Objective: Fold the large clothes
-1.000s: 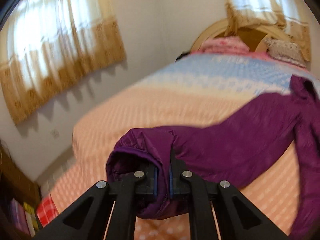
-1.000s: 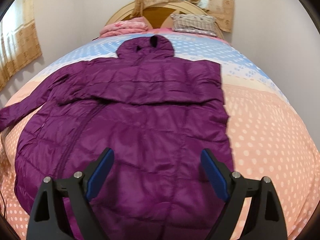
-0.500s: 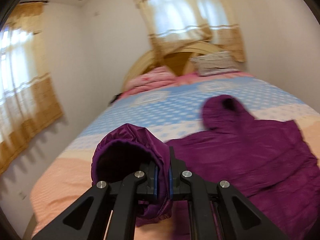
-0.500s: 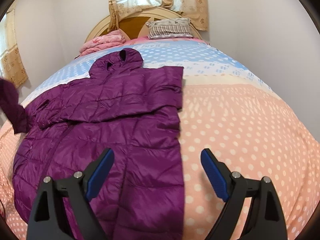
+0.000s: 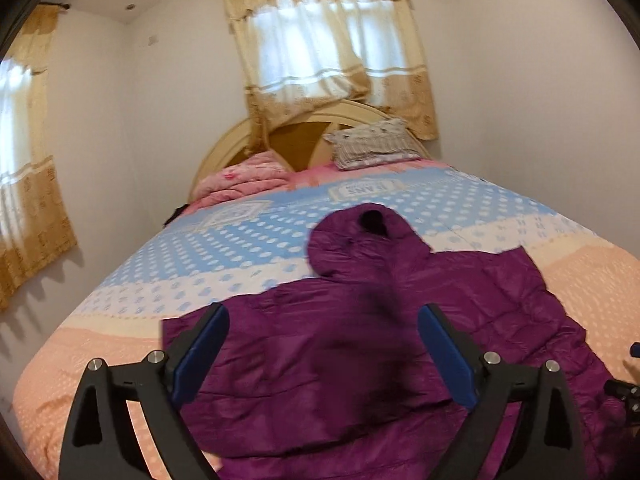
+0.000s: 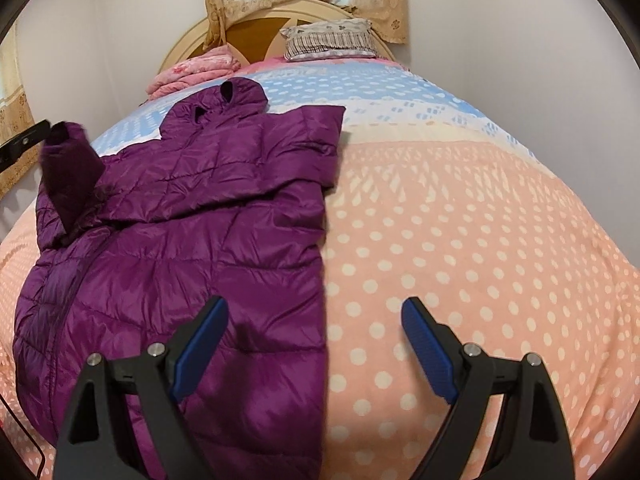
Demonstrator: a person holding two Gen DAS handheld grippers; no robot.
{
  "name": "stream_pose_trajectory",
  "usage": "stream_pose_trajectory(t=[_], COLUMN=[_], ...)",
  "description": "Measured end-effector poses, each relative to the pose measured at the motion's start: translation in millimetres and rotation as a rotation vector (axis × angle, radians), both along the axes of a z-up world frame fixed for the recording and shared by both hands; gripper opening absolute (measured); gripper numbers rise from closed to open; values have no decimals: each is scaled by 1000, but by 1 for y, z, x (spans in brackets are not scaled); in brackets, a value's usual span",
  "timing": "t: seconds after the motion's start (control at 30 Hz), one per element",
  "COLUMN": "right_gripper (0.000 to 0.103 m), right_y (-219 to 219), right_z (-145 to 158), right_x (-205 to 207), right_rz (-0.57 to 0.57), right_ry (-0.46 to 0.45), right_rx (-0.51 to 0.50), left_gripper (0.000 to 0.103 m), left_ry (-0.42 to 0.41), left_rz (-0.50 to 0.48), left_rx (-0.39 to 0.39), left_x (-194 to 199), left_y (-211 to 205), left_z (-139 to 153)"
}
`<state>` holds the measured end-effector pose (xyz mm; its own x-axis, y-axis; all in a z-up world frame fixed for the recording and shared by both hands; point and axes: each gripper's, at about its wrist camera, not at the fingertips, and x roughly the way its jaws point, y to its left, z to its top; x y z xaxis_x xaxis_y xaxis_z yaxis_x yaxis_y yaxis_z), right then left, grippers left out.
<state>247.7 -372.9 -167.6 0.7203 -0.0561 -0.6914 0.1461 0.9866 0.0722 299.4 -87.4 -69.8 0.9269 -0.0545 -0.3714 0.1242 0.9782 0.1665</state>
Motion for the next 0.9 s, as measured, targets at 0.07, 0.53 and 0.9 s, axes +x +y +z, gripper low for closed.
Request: stream_pose_trajectory(t=[0.07, 0.53, 0.9], right_gripper=[90, 90, 72], right_y=[5, 89, 124], right_z=[7, 33, 7], right_x=[4, 87, 166], right_rz=[22, 220, 274], right_ry=[2, 57, 115], right_rx=[4, 89, 312], left_gripper=[96, 97, 97], left_ry=[-19, 252, 292], left_rz=[53, 447, 467], left_rx=[7, 18, -20], left_x=[3, 52, 53], left_y=[19, 156, 178], left_z=[1, -92, -109])
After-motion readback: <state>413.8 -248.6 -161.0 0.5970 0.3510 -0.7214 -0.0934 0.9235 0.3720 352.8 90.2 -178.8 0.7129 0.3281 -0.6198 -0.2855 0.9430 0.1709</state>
